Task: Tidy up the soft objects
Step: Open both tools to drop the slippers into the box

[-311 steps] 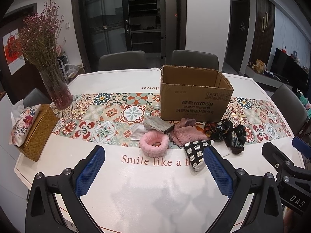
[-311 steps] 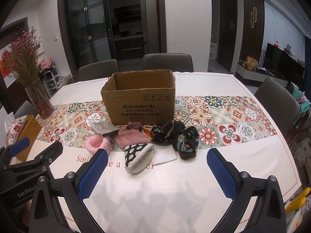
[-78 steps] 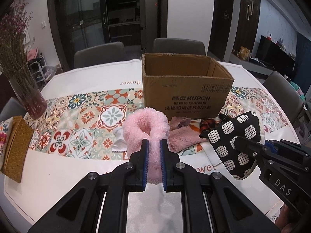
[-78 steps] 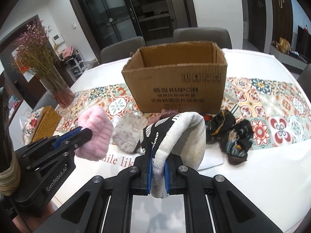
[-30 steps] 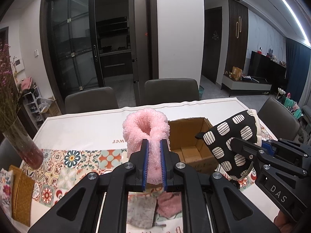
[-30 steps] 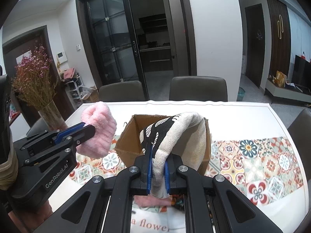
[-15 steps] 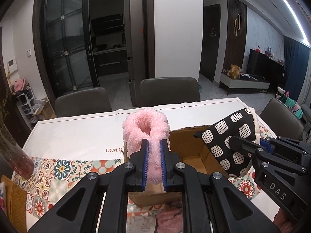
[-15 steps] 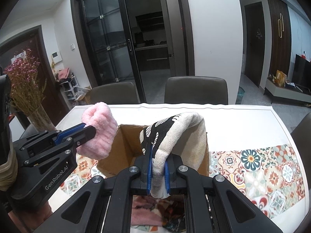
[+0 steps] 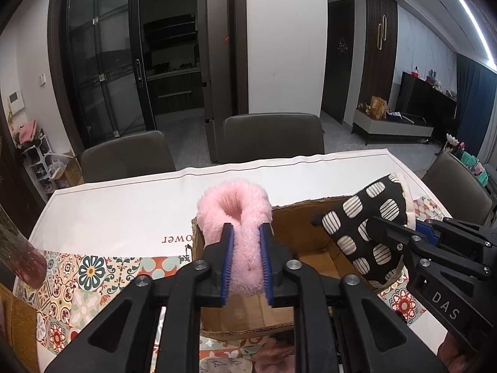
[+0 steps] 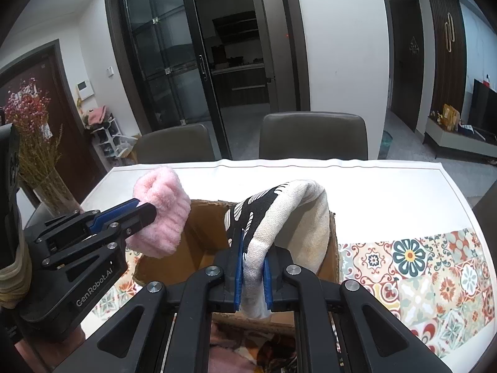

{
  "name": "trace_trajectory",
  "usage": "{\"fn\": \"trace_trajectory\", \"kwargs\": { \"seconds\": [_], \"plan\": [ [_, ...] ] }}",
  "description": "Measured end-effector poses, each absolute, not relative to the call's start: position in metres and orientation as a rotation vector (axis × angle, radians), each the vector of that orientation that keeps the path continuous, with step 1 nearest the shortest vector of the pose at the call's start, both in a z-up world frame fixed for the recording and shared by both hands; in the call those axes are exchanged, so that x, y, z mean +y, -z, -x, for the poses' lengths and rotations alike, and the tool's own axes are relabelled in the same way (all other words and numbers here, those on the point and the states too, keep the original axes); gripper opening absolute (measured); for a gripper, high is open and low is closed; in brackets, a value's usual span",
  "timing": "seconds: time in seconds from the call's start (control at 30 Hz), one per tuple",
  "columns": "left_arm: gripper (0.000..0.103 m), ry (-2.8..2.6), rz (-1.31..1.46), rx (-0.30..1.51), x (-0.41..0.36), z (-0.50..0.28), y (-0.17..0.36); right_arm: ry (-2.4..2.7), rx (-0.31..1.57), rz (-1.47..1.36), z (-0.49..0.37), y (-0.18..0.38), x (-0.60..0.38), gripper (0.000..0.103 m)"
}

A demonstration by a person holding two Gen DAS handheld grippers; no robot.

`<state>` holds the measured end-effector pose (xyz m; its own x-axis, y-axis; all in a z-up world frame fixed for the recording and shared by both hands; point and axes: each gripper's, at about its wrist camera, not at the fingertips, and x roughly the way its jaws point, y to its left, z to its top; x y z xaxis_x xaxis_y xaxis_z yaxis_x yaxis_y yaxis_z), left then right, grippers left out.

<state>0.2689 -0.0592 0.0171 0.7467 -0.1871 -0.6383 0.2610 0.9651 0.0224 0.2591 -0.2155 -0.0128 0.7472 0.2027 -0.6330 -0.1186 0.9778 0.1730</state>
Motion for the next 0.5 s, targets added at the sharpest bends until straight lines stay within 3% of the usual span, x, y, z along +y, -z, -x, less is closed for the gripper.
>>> {"fn": "trace_trajectory", "kwargs": {
  "seconds": [0.03, 0.1, 0.17, 0.2, 0.27, 0.33, 0.5],
  "plan": [
    [0.025, 0.239, -0.114, 0.683, -0.0592, -0.2683, -0.0173, -0.176, 0.708, -0.126, -0.2599, 0.0138, -0.2159, 0.013],
    [0.061, 0.219, -0.114, 0.675, -0.0579, -0.2667, -0.0186, -0.174, 0.713, -0.127, -0.2611, 0.0155, -0.2161, 0.015],
    [0.074, 0.202, -0.115, 0.66, -0.0564, -0.2654, -0.02, -0.164, 0.727, -0.127, -0.2625, 0.0175, -0.2159, 0.024],
    [0.074, 0.195, -0.125, 0.651, -0.0573, -0.2628, -0.0211, -0.16, 0.734, -0.131, -0.2632, 0.0184, -0.2165, 0.027],
    [0.074, 0.183, -0.139, 0.654, -0.0571, -0.2629, -0.0206, -0.144, 0.738, -0.139, -0.2633, 0.0204, -0.2195, 0.046],
    [0.074, 0.181, -0.139, 0.661, -0.0564, -0.2628, -0.0198, -0.132, 0.732, -0.145, -0.2615, 0.0193, -0.2205, 0.059],
    [0.074, 0.174, -0.135, 0.67, -0.0535, -0.261, -0.0171, -0.111, 0.715, -0.143, -0.2577, 0.0169, -0.2215, 0.07]
  ]
}}
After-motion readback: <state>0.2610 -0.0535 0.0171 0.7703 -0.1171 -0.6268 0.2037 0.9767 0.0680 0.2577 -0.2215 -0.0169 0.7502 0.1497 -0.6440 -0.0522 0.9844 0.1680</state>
